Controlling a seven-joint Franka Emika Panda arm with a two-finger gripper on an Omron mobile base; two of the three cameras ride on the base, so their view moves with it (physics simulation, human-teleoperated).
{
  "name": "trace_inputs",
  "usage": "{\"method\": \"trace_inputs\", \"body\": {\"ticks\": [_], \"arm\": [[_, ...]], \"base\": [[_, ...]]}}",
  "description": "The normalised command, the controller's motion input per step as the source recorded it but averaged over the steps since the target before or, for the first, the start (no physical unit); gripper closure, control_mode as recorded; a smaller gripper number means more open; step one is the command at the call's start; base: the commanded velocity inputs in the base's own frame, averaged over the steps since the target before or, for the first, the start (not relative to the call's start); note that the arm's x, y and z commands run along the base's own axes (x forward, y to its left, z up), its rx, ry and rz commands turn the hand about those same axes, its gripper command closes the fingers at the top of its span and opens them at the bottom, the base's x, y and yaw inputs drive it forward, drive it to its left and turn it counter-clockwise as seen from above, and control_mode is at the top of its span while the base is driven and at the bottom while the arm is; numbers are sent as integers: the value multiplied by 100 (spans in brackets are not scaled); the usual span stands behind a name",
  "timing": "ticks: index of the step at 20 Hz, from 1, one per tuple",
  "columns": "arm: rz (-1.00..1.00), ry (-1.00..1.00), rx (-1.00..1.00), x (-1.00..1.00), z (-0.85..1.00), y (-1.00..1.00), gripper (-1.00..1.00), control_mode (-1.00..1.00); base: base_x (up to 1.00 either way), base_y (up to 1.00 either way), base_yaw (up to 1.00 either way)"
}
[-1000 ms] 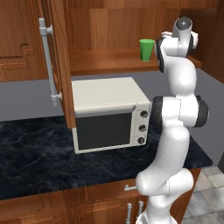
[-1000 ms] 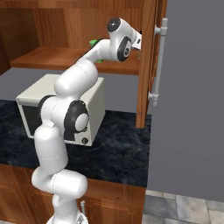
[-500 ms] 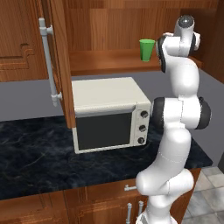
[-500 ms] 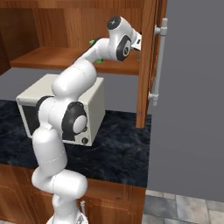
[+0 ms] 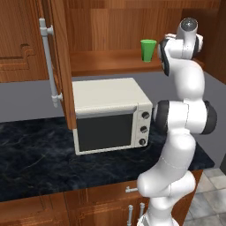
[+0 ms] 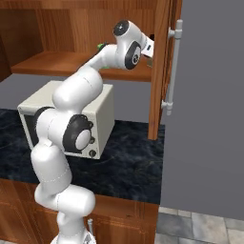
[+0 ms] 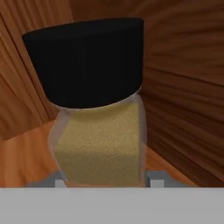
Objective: Take the cinnamon bottle from the cabinet and place it on the dining table, next to the plate with the cupcake. Then take the chocolate from the dining counter and place it on the cupcake plate.
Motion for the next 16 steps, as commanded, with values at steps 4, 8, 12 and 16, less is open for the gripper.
{"method": "trace_inputs", "body": {"ticks": [4,8,12,16], "arm": [[2,-15,0,-22,28,34,100,-100],[2,-7,-1,-47,23,56,100,-100],[0,0,-2,-59,11,53,100,-100],[0,9,0,-63,18,39,100,-100]], "base": [[0,0,0],[0,0,0],[0,0,0],[0,0,0]]}}
